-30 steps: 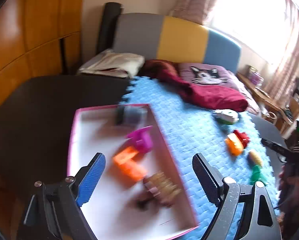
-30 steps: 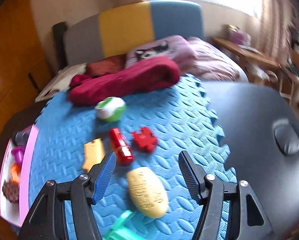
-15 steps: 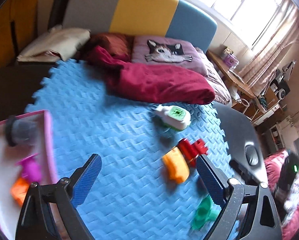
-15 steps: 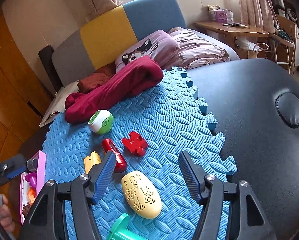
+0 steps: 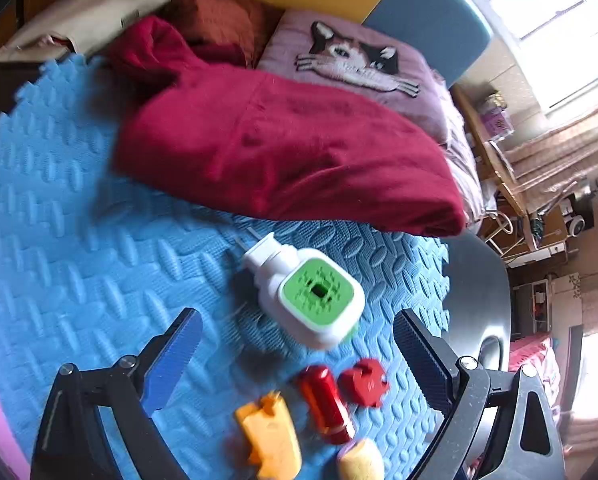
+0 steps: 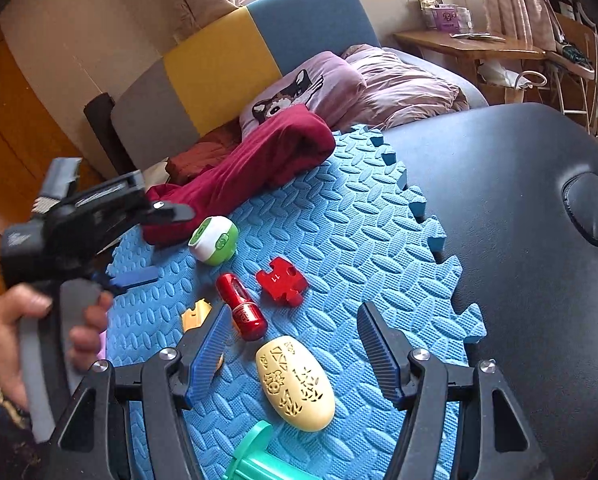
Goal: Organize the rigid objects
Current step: 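Close the left tool around the white-and-green plug device, then lift the plug device with the left tool while the right tool grasps the yellow patterned egg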
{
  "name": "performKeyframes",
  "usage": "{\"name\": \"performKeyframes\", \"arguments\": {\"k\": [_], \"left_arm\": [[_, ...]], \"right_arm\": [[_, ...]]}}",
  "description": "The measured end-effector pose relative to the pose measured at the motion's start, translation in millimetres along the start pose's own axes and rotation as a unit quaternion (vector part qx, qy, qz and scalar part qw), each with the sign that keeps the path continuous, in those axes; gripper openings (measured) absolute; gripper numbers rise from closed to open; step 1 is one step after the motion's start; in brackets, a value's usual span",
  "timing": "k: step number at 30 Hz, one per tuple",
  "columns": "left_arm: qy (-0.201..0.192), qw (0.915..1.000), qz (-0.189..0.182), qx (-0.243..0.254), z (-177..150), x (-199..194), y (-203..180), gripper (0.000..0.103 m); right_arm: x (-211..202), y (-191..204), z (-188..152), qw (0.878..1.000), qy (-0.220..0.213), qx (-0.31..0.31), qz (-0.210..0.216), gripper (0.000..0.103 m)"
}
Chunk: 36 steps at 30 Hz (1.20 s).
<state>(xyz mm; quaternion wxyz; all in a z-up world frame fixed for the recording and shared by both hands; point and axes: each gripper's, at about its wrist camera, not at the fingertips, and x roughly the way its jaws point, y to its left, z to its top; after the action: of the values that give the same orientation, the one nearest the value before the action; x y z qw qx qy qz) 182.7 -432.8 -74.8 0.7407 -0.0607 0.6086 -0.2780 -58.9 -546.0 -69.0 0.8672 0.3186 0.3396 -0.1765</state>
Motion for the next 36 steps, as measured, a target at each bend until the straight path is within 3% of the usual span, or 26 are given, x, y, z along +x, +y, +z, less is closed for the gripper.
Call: {"name": "performKeyframes", "arguments": {"k": [5, 8, 9, 10, 14, 17, 21, 28, 36], "left_arm": [[0.013, 0.9998, 0.015, -0.009, 14, 26, -10, 0.097], [0.035, 0.9983, 0.038, 0.027, 17, 44, -15, 0.092], [0.026, 0.9969, 0.052, 0.053, 16, 42, -20, 0.075], [0.025, 0.9948, 0.055, 0.082, 14, 40, -25, 0.069], [0.021, 0.9940, 0.040, 0.099, 10, 29, -4, 0.068], [0.007, 0.9899, 0.058, 0.129, 0, 14, 10, 0.068], [-0.011, 0.9829, 0.080, 0.166, -25, -9, 34, 0.068], [-0.016, 0.9835, 0.069, 0.166, -84, -49, 77, 0.068], [-0.022, 0.9785, 0.048, 0.199, -164, -78, 81, 0.068]], "right_arm": [[-3, -2, 1, 1.000, -0.001, 0.011, 0.022, 0.066], [-2, -3, 1, 1.000, 0.001, 0.014, 0.022, 0.066], [-2, -4, 1, 1.000, 0.001, 0.016, 0.023, 0.066], [-2, -5, 1, 1.000, 0.001, 0.018, 0.023, 0.066], [-3, -10, 2, 0.999, 0.000, 0.029, 0.021, 0.066], [-2, -13, 2, 0.999, 0.001, 0.034, 0.017, 0.066], [0, -19, 2, 0.999, 0.005, 0.049, 0.015, 0.066], [6, -28, 2, 0.998, 0.019, 0.067, 0.001, 0.066], [17, -30, -2, 0.997, 0.041, 0.069, -0.007, 0.066]]}}
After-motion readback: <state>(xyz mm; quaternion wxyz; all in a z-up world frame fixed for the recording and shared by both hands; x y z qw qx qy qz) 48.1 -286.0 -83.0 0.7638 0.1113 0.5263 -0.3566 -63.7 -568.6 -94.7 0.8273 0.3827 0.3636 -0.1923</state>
